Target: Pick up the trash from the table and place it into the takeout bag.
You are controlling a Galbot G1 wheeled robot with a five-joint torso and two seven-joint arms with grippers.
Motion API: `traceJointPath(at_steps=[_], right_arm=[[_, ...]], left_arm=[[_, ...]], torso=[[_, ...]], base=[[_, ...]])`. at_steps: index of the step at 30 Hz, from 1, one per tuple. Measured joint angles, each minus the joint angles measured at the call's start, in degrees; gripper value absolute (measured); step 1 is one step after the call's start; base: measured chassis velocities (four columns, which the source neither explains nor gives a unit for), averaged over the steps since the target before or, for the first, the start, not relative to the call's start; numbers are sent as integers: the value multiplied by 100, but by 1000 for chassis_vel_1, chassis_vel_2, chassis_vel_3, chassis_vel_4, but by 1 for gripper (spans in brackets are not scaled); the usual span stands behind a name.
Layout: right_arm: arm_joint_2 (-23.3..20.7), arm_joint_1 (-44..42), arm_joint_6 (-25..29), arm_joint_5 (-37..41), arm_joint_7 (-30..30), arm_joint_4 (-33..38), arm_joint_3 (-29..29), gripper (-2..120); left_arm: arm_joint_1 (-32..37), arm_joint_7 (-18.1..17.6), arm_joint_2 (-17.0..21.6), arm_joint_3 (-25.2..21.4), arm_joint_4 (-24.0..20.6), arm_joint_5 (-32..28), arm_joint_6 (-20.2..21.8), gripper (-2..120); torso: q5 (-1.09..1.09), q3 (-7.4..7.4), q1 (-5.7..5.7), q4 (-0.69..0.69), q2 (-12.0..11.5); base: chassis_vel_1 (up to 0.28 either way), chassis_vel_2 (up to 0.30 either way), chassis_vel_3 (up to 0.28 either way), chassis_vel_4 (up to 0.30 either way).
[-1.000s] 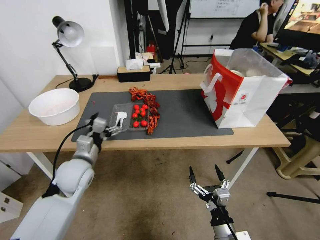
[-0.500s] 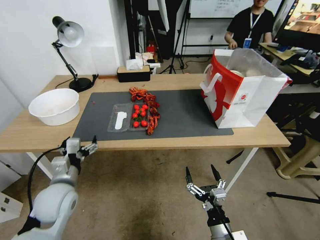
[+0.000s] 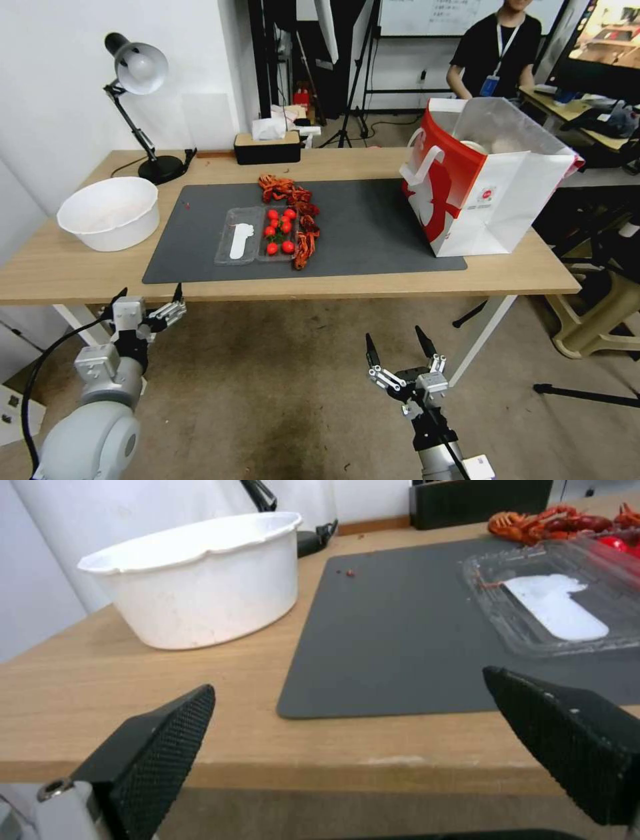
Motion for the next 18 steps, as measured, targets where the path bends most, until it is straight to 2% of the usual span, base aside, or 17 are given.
traceJointPath(at_steps=[5, 10, 12, 18], right_arm=[[-68, 4, -202, 34, -30, 109, -2, 100], [-267, 65, -743, 367, -97, 332, 12, 100], [-375, 176, -1088, 643, -101, 500, 75, 100], [-492, 339, -1441, 918, -131, 651, 246, 100]], left_arm=[[81, 62, -43, -176, -52, 30, 2, 100], [276, 207, -97, -277, -101, 42, -38, 100], [347, 269, -166, -300, -45, 63, -175, 100], [410, 333, -218, -192, 56, 142, -387, 100]], torso=[[0, 0, 0, 0, 0], [0, 0, 0, 0, 0], [0, 0, 0, 0, 0], [0, 0, 0, 1, 0]], base=[[0, 0, 0, 0], [0, 0, 0, 0], [0, 0, 0, 0], [0, 0, 0, 0]])
